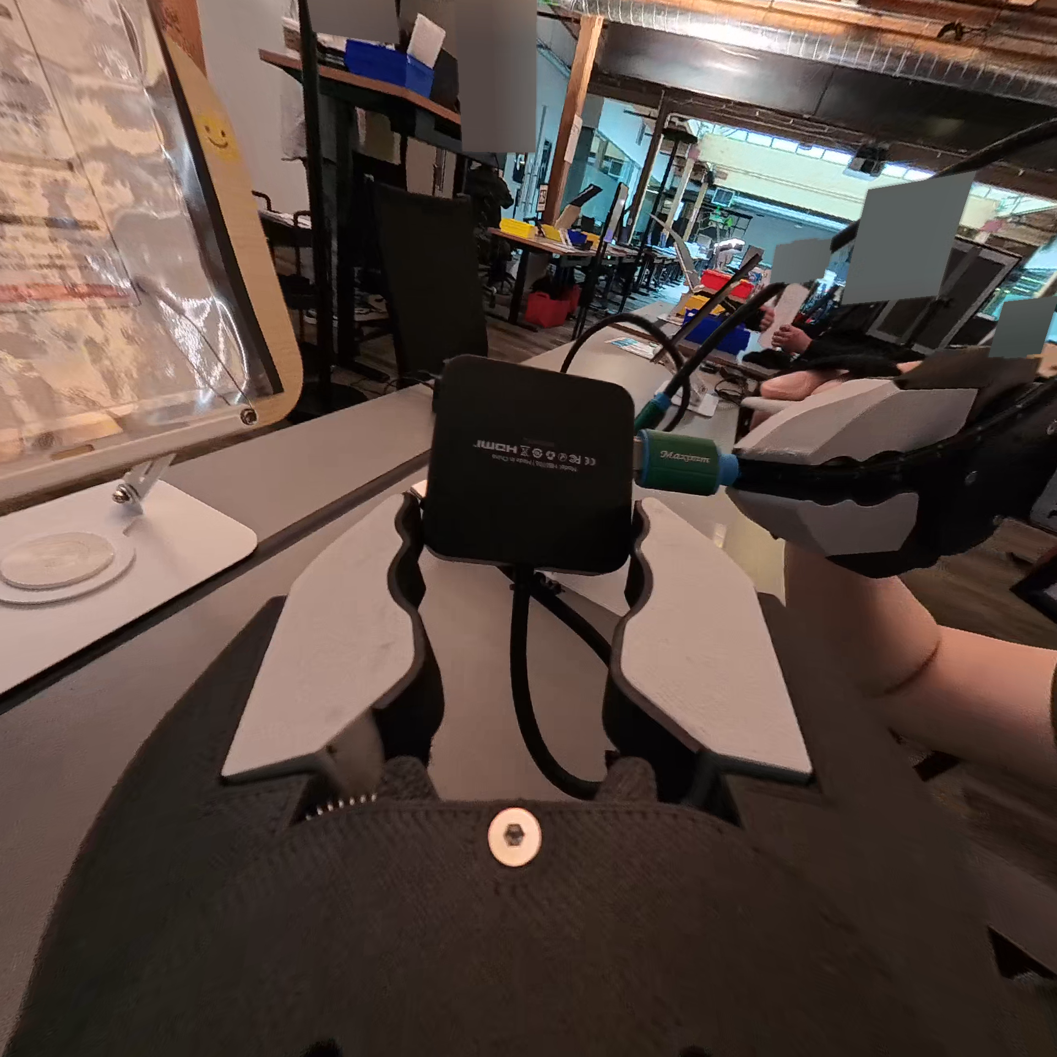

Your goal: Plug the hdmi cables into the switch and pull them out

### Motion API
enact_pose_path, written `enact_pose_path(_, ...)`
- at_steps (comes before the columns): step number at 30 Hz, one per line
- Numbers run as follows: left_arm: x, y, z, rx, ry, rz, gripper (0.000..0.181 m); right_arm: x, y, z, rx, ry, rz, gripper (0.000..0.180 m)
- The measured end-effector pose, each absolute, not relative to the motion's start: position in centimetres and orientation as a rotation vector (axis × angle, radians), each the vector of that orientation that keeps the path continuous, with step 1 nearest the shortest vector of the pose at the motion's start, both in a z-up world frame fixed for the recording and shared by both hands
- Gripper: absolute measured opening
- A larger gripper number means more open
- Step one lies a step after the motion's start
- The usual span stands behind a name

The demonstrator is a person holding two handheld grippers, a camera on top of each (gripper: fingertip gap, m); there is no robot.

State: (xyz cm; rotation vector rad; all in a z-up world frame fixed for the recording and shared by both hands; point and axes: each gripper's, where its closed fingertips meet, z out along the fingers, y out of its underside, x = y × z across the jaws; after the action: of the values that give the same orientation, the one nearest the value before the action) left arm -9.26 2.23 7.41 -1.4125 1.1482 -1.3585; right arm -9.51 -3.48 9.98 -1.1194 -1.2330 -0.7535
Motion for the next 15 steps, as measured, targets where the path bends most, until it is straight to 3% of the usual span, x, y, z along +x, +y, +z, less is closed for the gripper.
enact_pose_path(15,-9.46,1.14,8.01,-1.364,1.207,-1.319,0.069,-9.83,-4.37,10.92,-0.984,-1.206,-0.721,0.008)
